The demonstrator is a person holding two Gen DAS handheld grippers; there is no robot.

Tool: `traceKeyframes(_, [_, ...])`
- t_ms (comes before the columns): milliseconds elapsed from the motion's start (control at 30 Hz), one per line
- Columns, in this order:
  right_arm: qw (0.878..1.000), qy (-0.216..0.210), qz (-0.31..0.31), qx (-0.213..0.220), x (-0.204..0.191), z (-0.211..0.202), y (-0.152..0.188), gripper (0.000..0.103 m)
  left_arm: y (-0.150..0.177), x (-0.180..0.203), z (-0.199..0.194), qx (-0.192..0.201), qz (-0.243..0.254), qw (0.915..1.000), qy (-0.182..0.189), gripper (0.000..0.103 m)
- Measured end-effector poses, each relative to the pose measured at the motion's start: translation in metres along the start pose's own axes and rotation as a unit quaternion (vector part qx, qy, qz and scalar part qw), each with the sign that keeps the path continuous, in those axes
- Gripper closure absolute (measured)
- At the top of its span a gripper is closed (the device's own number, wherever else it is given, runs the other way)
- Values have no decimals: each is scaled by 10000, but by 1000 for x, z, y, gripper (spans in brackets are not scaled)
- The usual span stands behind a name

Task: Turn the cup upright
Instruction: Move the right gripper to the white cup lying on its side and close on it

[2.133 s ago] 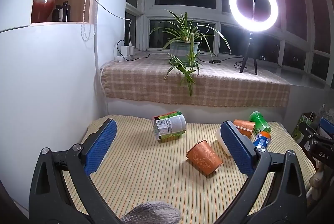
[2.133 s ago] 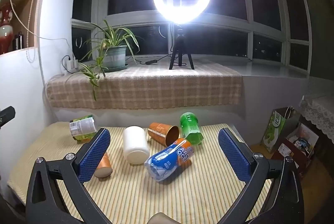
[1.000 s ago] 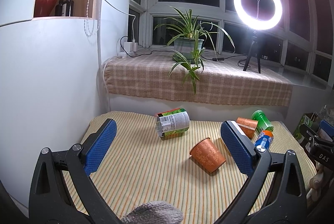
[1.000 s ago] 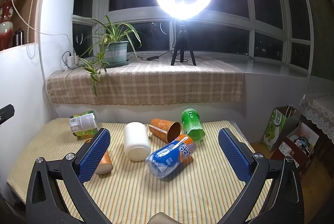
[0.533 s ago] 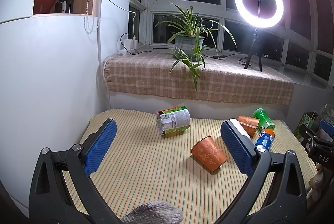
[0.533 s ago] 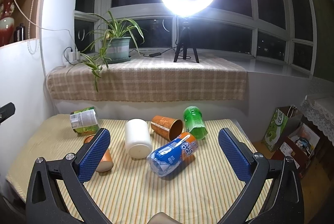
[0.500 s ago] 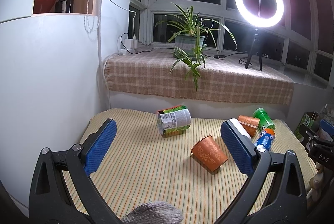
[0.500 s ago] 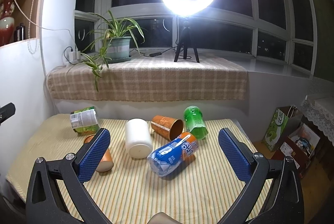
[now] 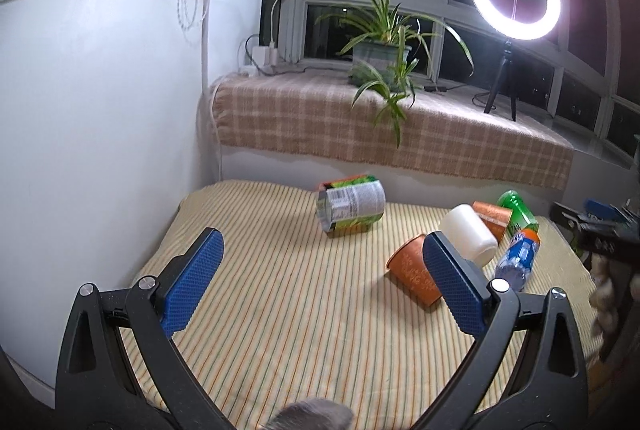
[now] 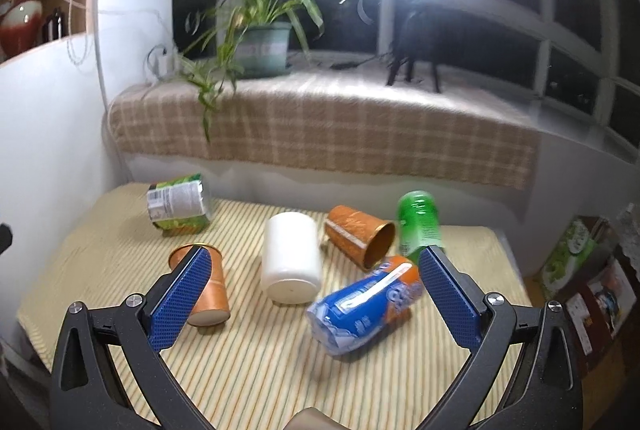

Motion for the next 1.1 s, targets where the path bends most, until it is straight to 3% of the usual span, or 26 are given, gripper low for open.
traceKeyframes(233, [9914, -606, -130, -1155, -12, 72, -12, 0, 17, -22, 2, -241, -174, 9995, -87, 2])
traceKeyframes(533, [9696, -704, -410, -2309, -27, 150, -15, 0, 30, -45, -3, -360, -412, 9982, -245, 2])
traceKeyframes(767, [9558, -634, -415, -2842, -35, 186, -10, 1, 34, -59, -2, -425, -541, 9971, -338, 2])
traceKeyframes(1100, [9465, -606, -541, -3122, -47, 207, 0, 7, 36, -66, -1, -439, -592, 9967, -349, 2])
Point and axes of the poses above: each gripper's, at about its wrist camera, not at the fingertips, and z roughly the way its jaws point, x to its right, y to its underside, the point moved 2 cm from there along z, roughly the way its jaws point, and after that the axes turned 7 degrees about y, right-handed, at the moved point
